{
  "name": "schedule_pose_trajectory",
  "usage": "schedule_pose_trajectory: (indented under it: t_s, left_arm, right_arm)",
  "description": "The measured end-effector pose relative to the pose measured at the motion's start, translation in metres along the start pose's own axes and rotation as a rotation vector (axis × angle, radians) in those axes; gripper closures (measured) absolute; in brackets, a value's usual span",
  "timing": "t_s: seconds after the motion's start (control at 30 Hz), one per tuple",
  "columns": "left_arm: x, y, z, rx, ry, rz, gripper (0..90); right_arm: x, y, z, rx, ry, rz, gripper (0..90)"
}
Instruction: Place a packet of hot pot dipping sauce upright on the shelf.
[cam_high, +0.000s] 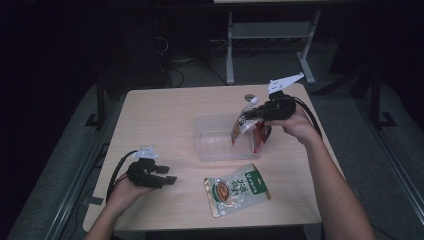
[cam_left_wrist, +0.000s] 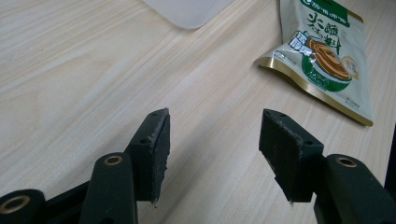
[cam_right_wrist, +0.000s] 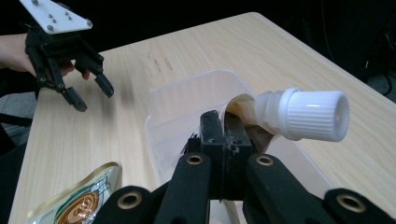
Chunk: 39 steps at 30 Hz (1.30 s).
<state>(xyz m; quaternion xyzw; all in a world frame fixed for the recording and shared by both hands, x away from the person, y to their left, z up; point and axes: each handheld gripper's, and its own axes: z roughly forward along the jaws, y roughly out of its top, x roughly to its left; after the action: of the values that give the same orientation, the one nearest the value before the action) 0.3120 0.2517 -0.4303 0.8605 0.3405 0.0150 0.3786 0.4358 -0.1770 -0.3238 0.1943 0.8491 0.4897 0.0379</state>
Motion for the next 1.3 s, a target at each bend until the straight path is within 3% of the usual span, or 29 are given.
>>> schedule_pose_trajectory:
  t_s: [0.53, 1.3]
  left_arm:
    - [-0.001, 0.0, 0.001, -0.002, -0.003, -0.008, 42.9]
    - [-0.002, 0.0, 0.004, 0.012, -0.012, 0.003, 42.9]
  right_arm:
    - [-0.001, -0.003, 0.019, 0.06, 0.026, 0.001, 89.3]
    - [0.0, -0.006, 0.042, 0.144, -0.008, -0.016, 88.7]
